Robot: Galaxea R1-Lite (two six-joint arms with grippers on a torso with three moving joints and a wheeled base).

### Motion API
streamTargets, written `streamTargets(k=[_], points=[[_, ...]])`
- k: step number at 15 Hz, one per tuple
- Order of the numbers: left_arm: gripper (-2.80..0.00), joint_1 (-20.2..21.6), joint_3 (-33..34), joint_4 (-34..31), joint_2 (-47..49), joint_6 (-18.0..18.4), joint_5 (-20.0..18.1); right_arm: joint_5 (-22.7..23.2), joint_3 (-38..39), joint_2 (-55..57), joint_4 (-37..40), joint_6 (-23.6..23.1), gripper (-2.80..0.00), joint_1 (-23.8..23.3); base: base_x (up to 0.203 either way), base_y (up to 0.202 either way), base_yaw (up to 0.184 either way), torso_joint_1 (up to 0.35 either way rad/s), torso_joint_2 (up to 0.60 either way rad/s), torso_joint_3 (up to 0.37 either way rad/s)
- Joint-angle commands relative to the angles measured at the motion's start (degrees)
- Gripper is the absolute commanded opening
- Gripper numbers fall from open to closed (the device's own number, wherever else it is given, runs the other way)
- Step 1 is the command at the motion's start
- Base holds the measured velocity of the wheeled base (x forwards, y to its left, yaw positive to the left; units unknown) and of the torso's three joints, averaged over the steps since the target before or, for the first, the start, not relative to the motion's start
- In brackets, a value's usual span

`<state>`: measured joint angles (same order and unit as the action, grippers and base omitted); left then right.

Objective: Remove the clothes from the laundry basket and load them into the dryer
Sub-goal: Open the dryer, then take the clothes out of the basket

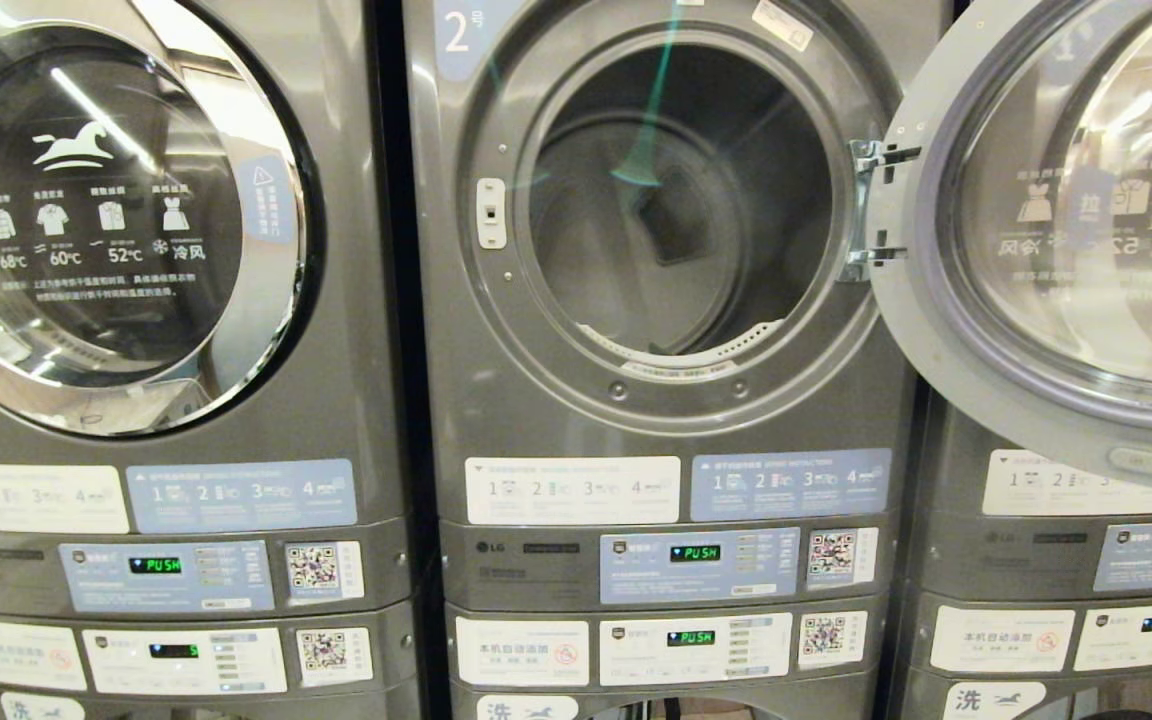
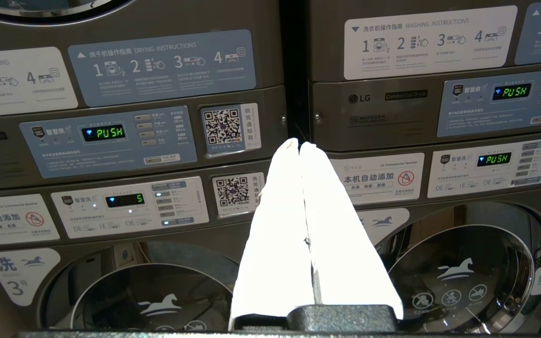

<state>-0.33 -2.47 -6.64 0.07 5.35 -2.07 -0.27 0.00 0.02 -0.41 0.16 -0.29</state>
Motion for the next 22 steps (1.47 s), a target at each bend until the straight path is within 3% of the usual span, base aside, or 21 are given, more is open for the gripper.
streamTargets(k=[1,8,22], points=[[-2.80,-0.02,-0.03,-0.13,-0.07,0.21,-0.12,0.00,0.00,-0.02,-0.02,0.02,-2.80,-0.05,0.000,0.000,0.000,0.000,0.00,0.000],[-2.80,-0.02,0.01,-0.13,-0.07,0.63,-0.04,0.00,0.00,-0.02,-0.02,0.02,-2.80,0.03,0.000,0.000,0.000,0.001,0.00,-0.019],[-2.80,-0.02,0.01,-0.13,-0.07,0.54,0.05,0.00,0.00,-0.02,-0.02,0.02,-2.80,-0.03,0.000,0.000,0.000,0.002,0.00,-0.192]])
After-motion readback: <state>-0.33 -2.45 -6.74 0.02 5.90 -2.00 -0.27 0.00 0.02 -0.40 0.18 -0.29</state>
